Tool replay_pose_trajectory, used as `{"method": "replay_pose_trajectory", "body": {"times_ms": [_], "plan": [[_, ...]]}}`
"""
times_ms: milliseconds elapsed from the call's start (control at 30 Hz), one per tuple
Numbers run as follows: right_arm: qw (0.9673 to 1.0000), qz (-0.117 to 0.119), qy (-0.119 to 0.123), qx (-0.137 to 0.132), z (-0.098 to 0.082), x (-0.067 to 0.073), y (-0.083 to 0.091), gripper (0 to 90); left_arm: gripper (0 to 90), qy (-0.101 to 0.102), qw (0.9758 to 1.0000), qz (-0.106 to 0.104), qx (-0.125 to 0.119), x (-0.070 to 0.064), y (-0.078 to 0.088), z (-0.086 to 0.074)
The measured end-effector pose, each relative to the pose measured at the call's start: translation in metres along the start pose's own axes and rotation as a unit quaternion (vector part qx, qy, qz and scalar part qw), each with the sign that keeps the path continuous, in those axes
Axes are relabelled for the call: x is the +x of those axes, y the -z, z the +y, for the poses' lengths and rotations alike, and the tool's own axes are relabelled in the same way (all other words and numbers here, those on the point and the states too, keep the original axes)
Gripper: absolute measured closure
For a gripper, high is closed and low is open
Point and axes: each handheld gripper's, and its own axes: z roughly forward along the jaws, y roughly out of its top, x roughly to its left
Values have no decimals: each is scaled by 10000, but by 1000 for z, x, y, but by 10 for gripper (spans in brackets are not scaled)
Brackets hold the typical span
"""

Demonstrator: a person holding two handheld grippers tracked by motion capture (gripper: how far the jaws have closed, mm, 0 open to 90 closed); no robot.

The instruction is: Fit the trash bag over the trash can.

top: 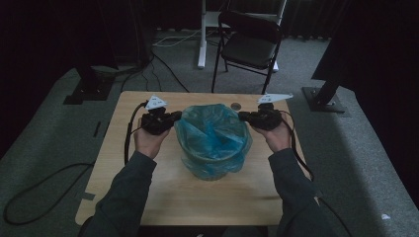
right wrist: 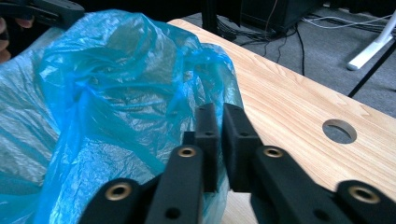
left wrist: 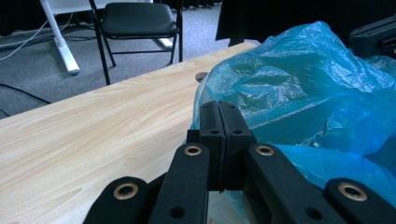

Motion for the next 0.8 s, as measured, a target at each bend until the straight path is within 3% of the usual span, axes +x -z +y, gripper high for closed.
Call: {"method": "replay_pose_trajectory", "body": {"times_ms": [467, 800], "plan": [[9997, -235, -118, -23, 4, -9, -5, 900, 891, 188, 9997, 172, -67, 13, -10, 2], [9993, -327, -141, 114, 4, -12, -14, 900, 890, 334, 9991, 237, 96, 24, -25, -2]]}}
